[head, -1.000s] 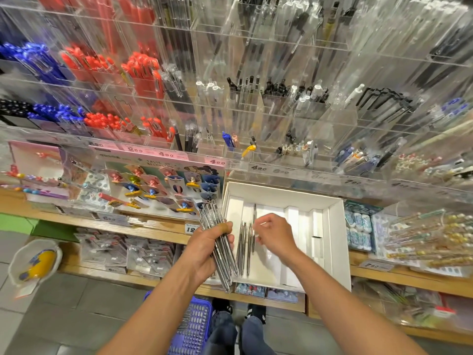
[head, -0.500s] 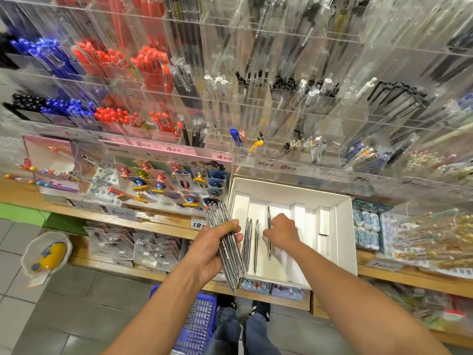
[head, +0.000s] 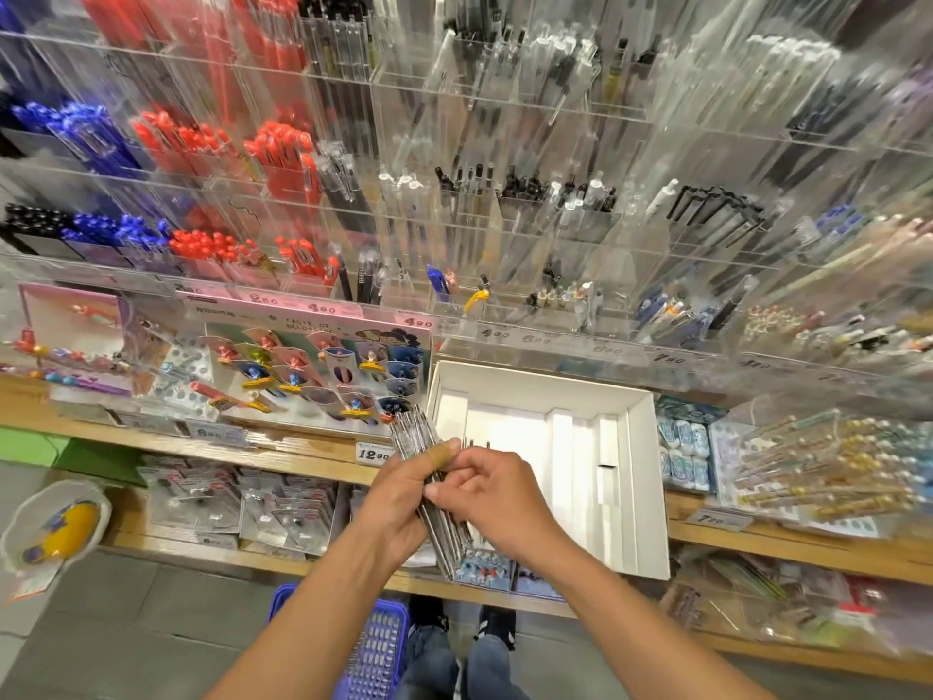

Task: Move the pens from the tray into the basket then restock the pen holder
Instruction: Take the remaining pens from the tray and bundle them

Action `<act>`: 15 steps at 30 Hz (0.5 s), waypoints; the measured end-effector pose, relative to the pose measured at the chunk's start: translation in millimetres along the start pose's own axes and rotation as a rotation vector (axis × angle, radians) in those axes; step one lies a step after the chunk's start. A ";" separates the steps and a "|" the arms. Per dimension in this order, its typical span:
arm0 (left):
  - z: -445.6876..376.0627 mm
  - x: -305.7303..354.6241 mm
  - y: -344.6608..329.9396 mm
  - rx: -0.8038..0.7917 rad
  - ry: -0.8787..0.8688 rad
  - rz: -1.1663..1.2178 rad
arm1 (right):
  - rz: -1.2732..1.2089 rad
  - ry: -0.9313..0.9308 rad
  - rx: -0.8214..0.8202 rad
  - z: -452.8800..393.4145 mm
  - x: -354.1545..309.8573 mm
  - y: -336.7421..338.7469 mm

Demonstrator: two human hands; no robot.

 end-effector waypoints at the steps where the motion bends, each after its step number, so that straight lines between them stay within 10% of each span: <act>1: 0.2 0.1 1.3 -0.007 0.011 -0.015 | -0.050 -0.009 -0.031 -2.0 3.0 0.8; 8: 1.2 7.2 22.6 0.043 -0.018 0.007 | 0.238 -0.337 0.223 -57.1 90.8 46.7; 15: -0.6 10.1 35.4 0.073 -0.008 0.004 | 0.628 -0.451 0.138 -77.6 135.3 25.6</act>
Point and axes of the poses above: each hand's wrist, its own z-axis away from the middle knuckle, its own y-axis out of the back of the hand, x = y × z, the point moved 7 cm from there along -z, towards the middle knuckle, and after that the axes turned 1 degree about -z, right-handed, at the moved point
